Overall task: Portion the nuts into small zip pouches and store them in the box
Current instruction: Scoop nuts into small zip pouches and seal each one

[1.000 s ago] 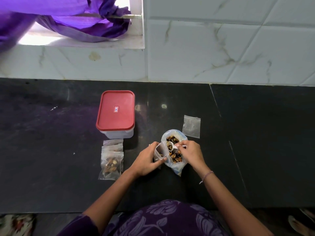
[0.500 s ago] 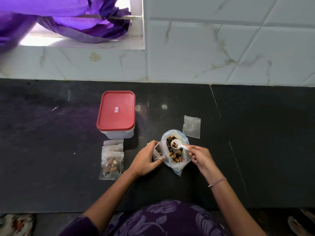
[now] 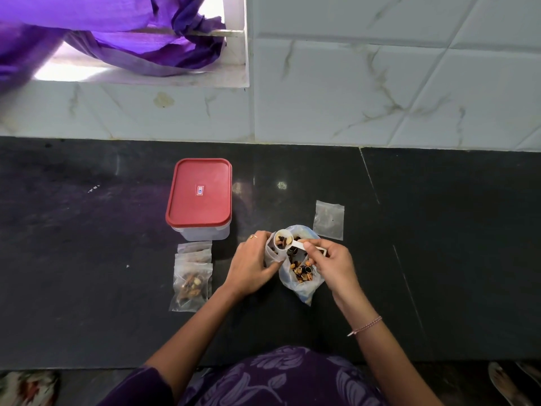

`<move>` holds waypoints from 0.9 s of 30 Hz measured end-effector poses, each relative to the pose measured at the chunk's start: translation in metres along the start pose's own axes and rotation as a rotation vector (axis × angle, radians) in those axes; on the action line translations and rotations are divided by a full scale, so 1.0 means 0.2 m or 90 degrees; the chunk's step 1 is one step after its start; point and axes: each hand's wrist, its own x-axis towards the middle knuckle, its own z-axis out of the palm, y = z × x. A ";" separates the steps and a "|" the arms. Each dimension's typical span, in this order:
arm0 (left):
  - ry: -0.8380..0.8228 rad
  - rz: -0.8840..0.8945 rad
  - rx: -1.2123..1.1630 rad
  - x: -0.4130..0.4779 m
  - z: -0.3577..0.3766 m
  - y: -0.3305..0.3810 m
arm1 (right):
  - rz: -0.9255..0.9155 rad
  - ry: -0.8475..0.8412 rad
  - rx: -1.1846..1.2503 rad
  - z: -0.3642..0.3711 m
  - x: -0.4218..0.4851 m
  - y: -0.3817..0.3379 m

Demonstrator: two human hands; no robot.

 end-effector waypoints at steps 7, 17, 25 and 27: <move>0.046 -0.011 -0.083 0.01 0.00 0.04 | -0.616 0.048 -0.501 0.06 -0.07 0.08; 0.060 0.004 -0.070 0.02 0.00 0.05 | -0.532 0.067 -0.380 0.04 -0.08 0.05; 0.050 0.004 -0.048 0.02 -0.02 0.03 | -0.352 0.142 -0.158 -0.03 -0.07 0.02; 0.046 -0.004 -0.056 0.01 -0.02 0.02 | -0.311 0.134 -0.188 -0.08 -0.06 0.06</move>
